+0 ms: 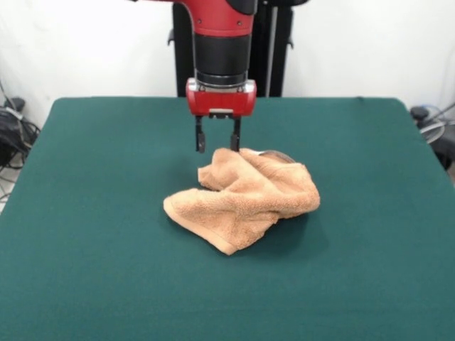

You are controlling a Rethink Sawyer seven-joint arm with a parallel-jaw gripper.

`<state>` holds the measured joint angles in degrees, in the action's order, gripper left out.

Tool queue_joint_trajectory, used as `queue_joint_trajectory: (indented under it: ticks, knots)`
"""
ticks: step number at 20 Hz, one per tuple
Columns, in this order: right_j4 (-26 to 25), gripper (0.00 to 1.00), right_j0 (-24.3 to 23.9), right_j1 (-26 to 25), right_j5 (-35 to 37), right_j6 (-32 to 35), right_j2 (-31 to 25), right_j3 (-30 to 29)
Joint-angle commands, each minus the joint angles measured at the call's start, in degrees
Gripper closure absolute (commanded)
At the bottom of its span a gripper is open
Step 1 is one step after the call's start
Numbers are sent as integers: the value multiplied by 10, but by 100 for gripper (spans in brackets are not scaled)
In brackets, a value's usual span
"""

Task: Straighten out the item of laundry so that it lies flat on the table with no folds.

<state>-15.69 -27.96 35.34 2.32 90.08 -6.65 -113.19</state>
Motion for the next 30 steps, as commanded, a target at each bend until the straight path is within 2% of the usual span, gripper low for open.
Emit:
queue_joint_trajectory:
  ticks: [1,8,20,30]
  knots:
    - [-19,0,0,-5,1,65,-41,-11]
    - [-6,0,7,-5,7,70,-55,3]
    - [38,0,41,56,47,98,-63,-21]
    - [50,0,70,34,13,113,-46,-12]
